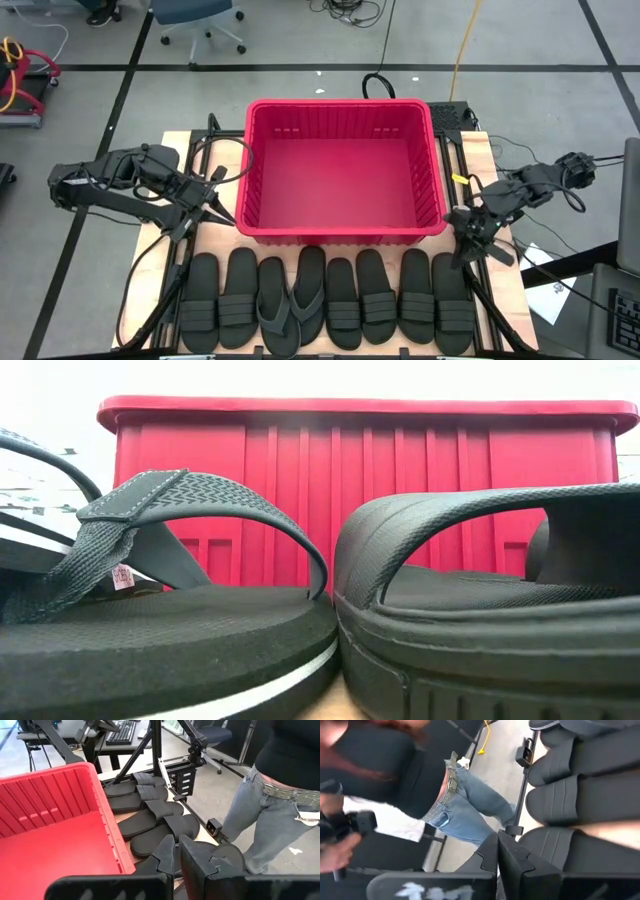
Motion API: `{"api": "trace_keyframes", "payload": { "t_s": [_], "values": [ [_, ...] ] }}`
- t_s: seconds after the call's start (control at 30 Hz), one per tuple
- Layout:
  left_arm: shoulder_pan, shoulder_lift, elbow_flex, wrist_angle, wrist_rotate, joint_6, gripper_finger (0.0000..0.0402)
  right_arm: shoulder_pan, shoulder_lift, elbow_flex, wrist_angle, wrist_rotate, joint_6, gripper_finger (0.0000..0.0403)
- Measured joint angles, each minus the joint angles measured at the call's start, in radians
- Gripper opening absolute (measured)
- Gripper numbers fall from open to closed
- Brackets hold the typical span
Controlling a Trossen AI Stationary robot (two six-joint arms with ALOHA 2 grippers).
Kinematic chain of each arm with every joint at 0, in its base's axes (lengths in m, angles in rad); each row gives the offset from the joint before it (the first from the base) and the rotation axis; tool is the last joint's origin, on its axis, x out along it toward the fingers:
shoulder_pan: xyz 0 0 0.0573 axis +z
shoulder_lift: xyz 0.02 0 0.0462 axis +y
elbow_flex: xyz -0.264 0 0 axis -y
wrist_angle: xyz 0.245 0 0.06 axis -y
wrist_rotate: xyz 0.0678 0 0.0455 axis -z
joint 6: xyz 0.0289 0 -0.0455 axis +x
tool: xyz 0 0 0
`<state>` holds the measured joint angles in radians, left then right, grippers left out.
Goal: Pick and place slides into bin
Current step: Put the black slide into the red bin
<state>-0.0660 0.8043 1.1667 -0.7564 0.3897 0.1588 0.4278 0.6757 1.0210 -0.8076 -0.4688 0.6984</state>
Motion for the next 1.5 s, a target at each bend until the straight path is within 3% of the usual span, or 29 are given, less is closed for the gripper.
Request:
{"api": "trace_keyframes", "payload": {
  "t_s": [0.23, 0.6, 0.77, 0.93, 1.17, 1.5],
  "values": [
    [0.0, 0.0, 0.0, 0.0, 0.0, 0.046, 0.0026, 0.0, 0.041, 0.0, -0.141, -0.004, 0.2, 0.0017],
    [0.0, 0.0, 0.0, 0.002, 0.0, 0.042, 0.0026, 0.048, 0.053, 0.0, -0.203, -0.11, 0.311, 0.0113],
    [0.0, 0.0, 0.0, 0.002, 0.0, 0.042, 0.0026, 0.105, 0.056, 0.0, -0.283, -0.079, 0.316, 0.0137],
    [0.0, 0.0, 0.0, 0.004, 0.0, 0.042, 0.0026, 0.142, 0.071, -0.009, -0.38, -0.025, 0.337, 0.0137],
    [0.0, 0.0, 0.0, 0.005, 0.0, 0.042, 0.0026, 0.199, 0.072, -0.177, -0.285, -0.032, 0.366, 0.0131],
    [0.0, 0.0, 0.0, 0.005, 0.0, 0.042, 0.0026, 0.256, 0.072, -0.449, 0.078, -0.081, 0.471, 0.013]
  ]
}}
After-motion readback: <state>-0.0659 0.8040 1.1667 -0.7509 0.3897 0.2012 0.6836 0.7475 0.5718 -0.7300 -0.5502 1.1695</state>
